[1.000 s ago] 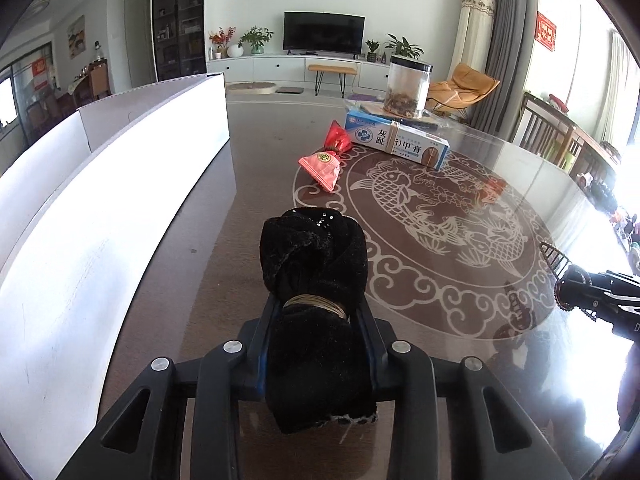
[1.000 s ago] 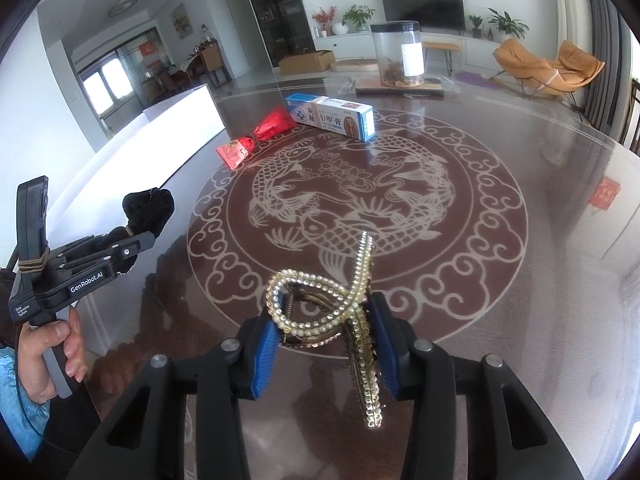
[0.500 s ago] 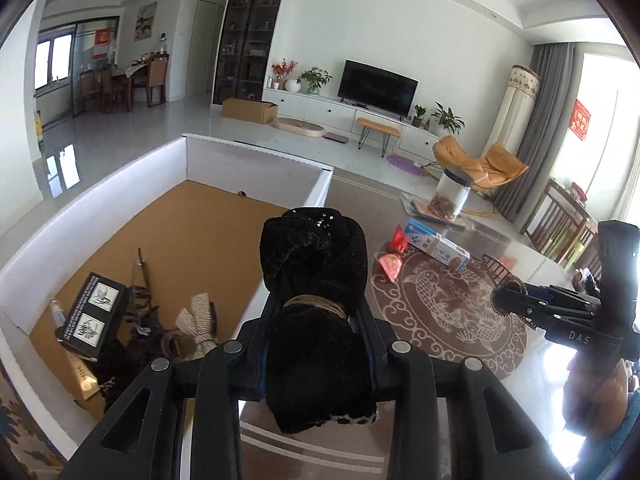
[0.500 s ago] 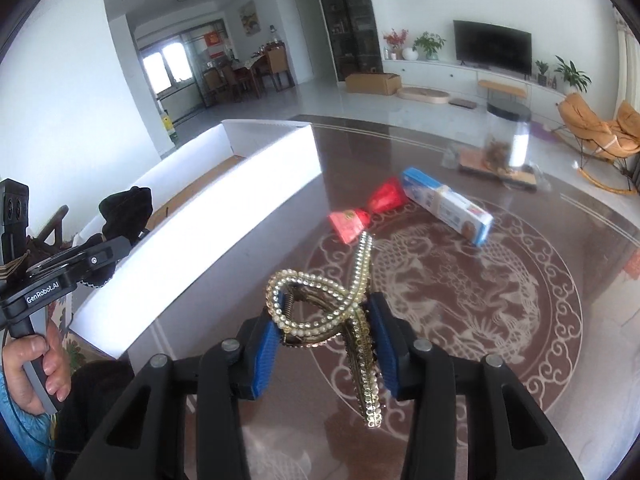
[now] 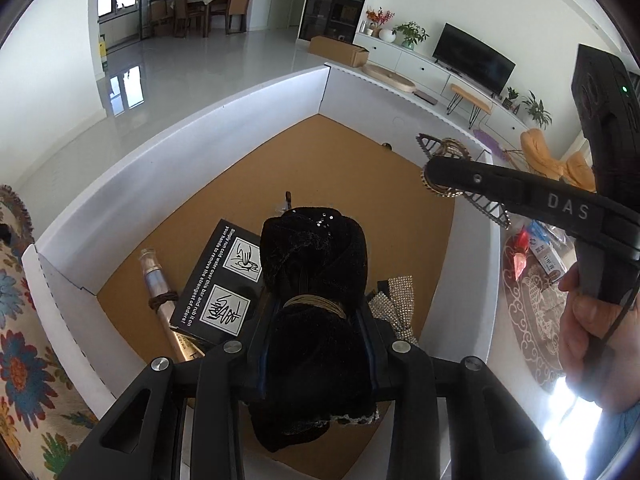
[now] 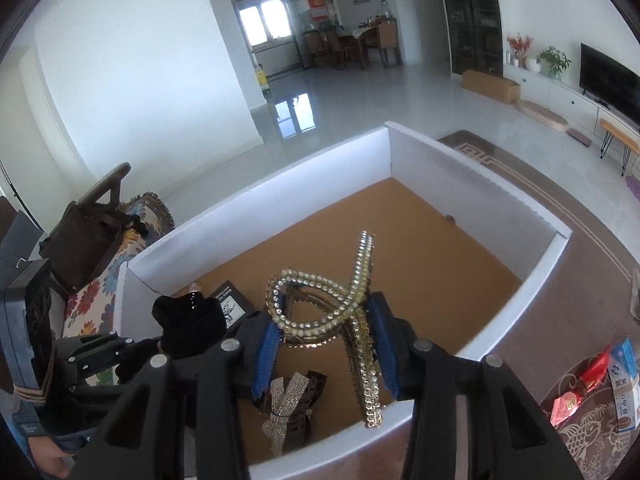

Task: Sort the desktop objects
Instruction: 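Carry the pouch with the left tool while the right tool carries the clip toward the bin, then lower pouch and clip into the white bin and open both tools, then withdraw both open tools from the bin back over the table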

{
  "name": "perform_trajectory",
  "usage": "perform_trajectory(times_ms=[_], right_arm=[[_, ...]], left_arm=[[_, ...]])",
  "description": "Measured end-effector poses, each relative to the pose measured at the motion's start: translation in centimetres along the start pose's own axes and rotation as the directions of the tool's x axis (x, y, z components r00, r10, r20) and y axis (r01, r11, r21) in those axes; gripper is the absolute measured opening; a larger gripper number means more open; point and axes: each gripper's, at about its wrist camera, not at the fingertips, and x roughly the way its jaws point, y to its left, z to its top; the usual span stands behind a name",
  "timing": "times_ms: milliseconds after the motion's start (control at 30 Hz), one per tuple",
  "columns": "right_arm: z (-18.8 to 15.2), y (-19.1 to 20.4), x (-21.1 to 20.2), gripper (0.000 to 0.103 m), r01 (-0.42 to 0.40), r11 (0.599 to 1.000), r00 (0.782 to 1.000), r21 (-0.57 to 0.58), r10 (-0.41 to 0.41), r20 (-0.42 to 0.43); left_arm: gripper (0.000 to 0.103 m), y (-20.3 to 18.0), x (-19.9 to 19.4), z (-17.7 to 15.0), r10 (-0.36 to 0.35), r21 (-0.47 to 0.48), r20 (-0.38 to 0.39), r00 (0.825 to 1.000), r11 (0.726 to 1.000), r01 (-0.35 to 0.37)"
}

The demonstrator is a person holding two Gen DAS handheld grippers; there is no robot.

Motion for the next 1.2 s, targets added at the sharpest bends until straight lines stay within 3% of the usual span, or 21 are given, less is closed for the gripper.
perform_trajectory(times_ms=[133, 233, 300, 367, 500, 600, 700, 767, 867, 933, 1000, 1100, 1200], right_arm=[[0.6, 0.0, 5.4, 0.044, -0.008, 1.0, 0.993, 0.007, 0.009, -0.119], [0.6, -0.5, 7.7, 0.05, -0.018, 0.999, 0.984, 0.038, 0.024, -0.179], [0.3, -0.9, 7.4, 0.072, -0.038, 0.997, 0.986, 0.065, 0.048, -0.157], [-0.1, -1.2, 6.0, 0.076, -0.058, 0.995, 0.992, 0.086, 0.067, -0.109], [-2.2, -2.2, 0.7, 0.077, -0.064, 0.991, 0.998, 0.115, 0.063, 0.012], [-6.4, -4.2, -4.8, 0.091, -0.03, 0.989, 0.993, 0.148, 0.013, 0.115], [-12.4, -7.4, -10.0, 0.098, 0.056, 0.979, 0.981, 0.196, -0.091, 0.171], [-17.2, -10.2, -12.5, 0.099, 0.163, 0.958, 0.967, 0.236, -0.203, 0.155], [-24.7, -14.6, -15.7, 0.1, 0.336, 0.894, 0.926, 0.295, -0.372, 0.072], [-29.1, -17.0, -17.5, 0.1, 0.423, 0.843, 0.893, 0.333, -0.45, 0.003], [-32.9, -18.8, -19.3, 0.1, 0.462, 0.803, 0.875, 0.377, -0.483, -0.044], [-36.5, -20.4, -20.9, 0.1, 0.49, 0.764, 0.858, 0.42, -0.507, -0.081], [-38.2, -20.2, -21.6, 0.1, 0.503, 0.75, 0.85, 0.431, -0.521, -0.086]], left_arm=[[0.038, 0.0, 1.9, 0.1, 0.034, -0.004, -0.059, 0.998, 0.999, -0.034], [0.056, 0.3, 2.8, -0.1, 0.051, -0.035, -0.094, 0.994, 0.998, -0.055], [0.071, 0.6, 2.3, -0.1, 0.043, -0.054, -0.062, 0.997, 0.997, -0.046], [0.079, 0.6, 1.5, -0.2, 0.069, -0.059, -0.022, 0.997, 0.996, -0.07], [0.079, -0.5, -0.6, -1.1, 0.044, -0.046, 0.047, 0.998, 0.998, -0.041], [0.079, -3.7, -2.5, -2.2, -0.004, 0.014, 0.103, 0.995, 1.0, 0.003], [0.079, -8.2, -3.6, -4.0, -0.112, 0.097, 0.108, 0.988, 0.99, 0.101], [0.08, -11.9, -3.8, -5.3, -0.205, 0.154, 0.072, 0.976, 0.969, 0.192], [0.089, -17.1, -2.5, -7.6, -0.306, 0.211, -0.021, 0.952, 0.929, 0.304], [0.089, -20.2, -0.5, -9.1, -0.3, 0.252, -0.063, 0.952, 0.918, 0.306], [0.089, -22.6, 2.2, -10.5, -0.261, 0.294, -0.094, 0.961, 0.915, 0.278], [0.089, -25.3, 5.6, -11.6, -0.238, 0.314, -0.115, 0.964, 0.912, 0.263], [0.089, -27.0, 7.9, -11.7, -0.207, 0.34, -0.104, 0.973, 0.912, 0.231]])
